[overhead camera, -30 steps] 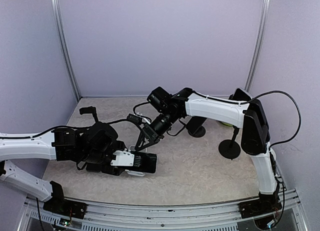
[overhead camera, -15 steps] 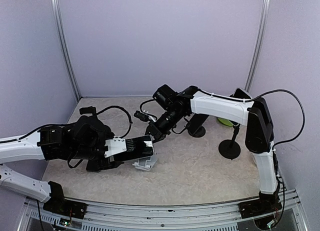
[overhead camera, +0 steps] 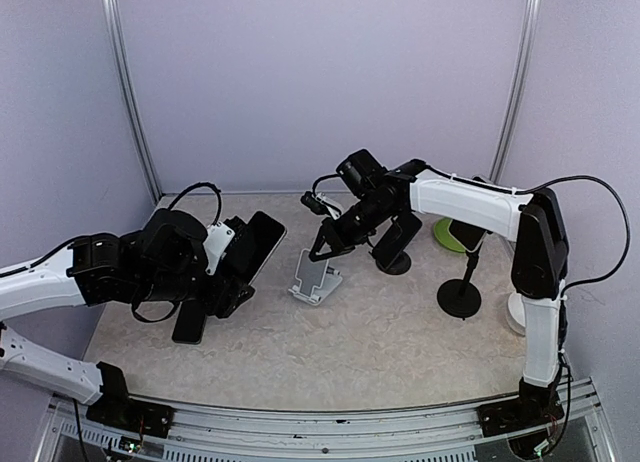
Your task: Remove the phone from the phone stand
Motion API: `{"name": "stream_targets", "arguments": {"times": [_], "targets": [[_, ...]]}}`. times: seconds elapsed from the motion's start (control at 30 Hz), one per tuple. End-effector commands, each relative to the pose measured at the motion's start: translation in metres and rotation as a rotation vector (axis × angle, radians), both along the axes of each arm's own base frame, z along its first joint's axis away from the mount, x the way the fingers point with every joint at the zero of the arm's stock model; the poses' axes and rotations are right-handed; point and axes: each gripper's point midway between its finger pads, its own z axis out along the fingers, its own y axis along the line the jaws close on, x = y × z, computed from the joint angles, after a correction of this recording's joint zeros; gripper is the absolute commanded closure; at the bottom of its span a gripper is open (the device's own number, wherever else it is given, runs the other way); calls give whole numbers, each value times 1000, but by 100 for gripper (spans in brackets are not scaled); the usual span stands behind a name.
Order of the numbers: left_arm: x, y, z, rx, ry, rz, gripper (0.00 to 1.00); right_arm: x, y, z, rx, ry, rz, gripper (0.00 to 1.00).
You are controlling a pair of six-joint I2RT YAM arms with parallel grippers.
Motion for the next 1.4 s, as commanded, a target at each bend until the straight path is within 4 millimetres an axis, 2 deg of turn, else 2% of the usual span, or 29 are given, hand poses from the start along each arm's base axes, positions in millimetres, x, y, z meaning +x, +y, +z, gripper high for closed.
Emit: {"name": "stream_targets", "arguments": {"times": [0.0,0.1,0.3,0.43,0.53,0.63,0.83,1.0,1.13,1.37], "targets": [[3,11,1,-202,94,235,63,9,-4,29,43,-79,-29,100],[0,14,-13,-262,149,296,63,9,-5,29,40,-83,-22,100],[-6,20,-61,-229,244,381,62,10,-5,33,42,-93,-28,100],[-7,21,-87,-213,288,414,62,12,-3,41,65,-106,-35,100],[-8,14,-104,-217,340,408,55,13,-2,45,80,-115,-39,100],[-9,7,-124,-213,403,409,54,11,3,47,103,-101,-24,100],[-6,-5,-150,-194,469,420,54,12,5,51,115,-99,-29,100],[-5,-3,-171,-153,517,473,54,16,7,53,120,-113,-32,100],[-3,-3,-178,-125,526,498,51,21,10,56,127,-125,-32,100],[-6,-3,-186,-83,549,517,29,29,17,59,138,-151,-30,100]]}}
